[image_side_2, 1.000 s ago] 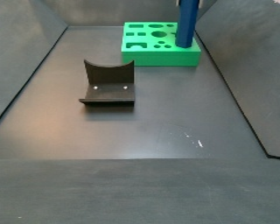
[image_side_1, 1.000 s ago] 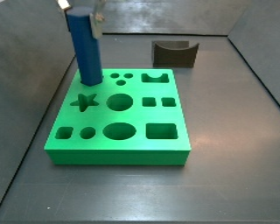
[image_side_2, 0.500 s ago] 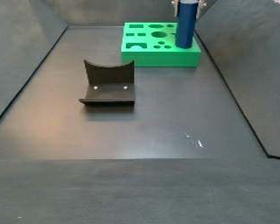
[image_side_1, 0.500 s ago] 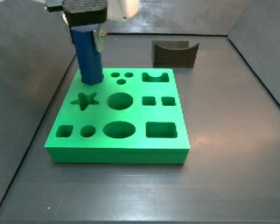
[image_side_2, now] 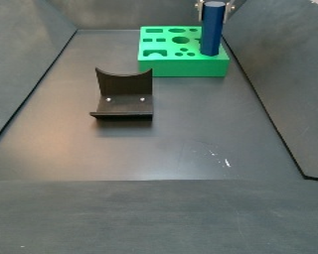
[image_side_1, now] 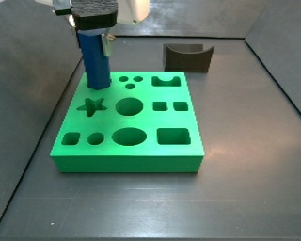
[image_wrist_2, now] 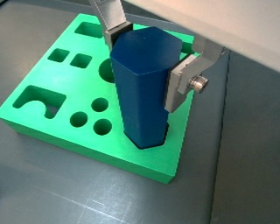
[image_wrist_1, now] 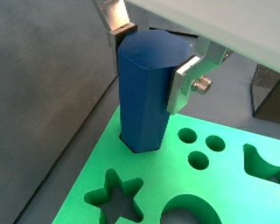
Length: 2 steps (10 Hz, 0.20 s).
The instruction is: Insert the hexagon object.
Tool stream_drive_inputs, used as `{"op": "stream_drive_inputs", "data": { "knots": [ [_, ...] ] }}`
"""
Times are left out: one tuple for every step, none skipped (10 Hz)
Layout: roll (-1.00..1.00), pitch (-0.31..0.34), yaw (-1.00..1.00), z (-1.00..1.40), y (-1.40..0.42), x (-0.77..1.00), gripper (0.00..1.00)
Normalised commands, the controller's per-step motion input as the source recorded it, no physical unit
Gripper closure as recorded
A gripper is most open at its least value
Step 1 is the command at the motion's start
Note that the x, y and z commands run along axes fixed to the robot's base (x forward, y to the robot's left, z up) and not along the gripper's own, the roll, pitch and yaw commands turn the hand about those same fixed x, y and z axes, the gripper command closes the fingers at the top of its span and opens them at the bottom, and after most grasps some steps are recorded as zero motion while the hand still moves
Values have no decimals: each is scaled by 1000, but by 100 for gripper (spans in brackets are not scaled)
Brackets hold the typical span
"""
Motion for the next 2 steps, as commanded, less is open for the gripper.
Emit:
{"op": "stream_drive_inputs", "data": {
  "knots": [
    [-131,-57,0,-129,0,0,100],
    [0,0,0,0,0,0,100]
  ]
}}
